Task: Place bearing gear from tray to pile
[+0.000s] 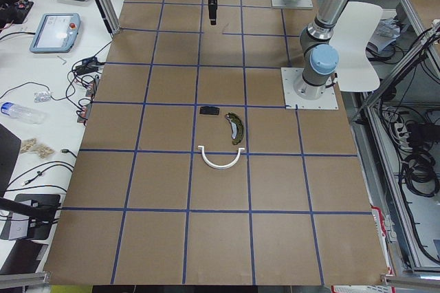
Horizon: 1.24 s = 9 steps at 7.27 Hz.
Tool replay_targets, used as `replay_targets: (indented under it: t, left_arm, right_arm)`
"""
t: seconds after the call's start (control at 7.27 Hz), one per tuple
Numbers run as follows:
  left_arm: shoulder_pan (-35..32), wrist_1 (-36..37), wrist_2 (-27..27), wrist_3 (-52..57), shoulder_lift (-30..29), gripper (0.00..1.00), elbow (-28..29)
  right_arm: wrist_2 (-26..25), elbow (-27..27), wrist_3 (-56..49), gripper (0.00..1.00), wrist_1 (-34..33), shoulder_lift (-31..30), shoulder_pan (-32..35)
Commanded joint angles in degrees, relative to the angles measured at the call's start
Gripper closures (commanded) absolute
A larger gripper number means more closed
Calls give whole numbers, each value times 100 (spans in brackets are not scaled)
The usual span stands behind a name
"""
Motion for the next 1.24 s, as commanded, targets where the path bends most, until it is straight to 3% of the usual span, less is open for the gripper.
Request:
replay_targets:
  t: [0.0,0.14,0.83,1.1]
  left_arm:
    - [0,4,8,0,-14,0,1]
    - [0,4,17,9,-14,0,-7]
    - [0,4,17,9,-14,0,-7]
    - [0,12,-1,9,-14,0,-7]
  right_arm:
    - [79,187,-1673,0,-92,161,-1425]
    - [80,388,-1776,0,-459,363,-2084]
    - [-69,1180,-3023,0,-3434,1944,-3503]
    - [10,1199,-3061,0,-4027,2603,-4005]
